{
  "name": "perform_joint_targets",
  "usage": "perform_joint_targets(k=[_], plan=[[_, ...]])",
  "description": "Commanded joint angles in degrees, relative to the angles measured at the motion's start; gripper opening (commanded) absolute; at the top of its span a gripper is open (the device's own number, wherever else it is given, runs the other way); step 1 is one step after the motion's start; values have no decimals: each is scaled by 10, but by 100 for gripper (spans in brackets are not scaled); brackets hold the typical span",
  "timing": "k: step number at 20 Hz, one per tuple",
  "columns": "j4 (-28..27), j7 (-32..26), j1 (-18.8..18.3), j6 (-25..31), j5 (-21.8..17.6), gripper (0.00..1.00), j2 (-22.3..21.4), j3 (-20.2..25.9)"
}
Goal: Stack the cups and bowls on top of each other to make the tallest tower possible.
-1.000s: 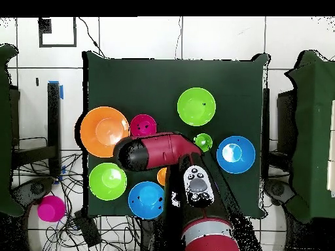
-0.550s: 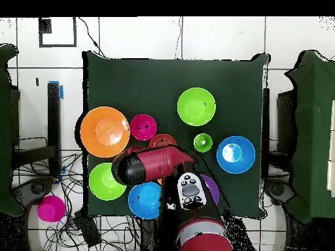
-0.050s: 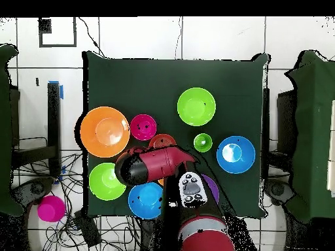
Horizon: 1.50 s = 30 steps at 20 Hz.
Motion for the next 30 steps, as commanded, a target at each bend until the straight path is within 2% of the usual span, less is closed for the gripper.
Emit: perform_joint_targets(k=[1,6,11,17,25,30], plan=[[-66,-20,-25,18,-35,100,42,29],[-70,-28,-41,21,-35,100,51,40],[-66,9,-27,-19,-36,100,59,24],[-69,19,-27,-47,-36,100,77,24],[-58,80,41,-82,-12,100,74,-31],[-79,63,38,-83,0,100,89,-27]])
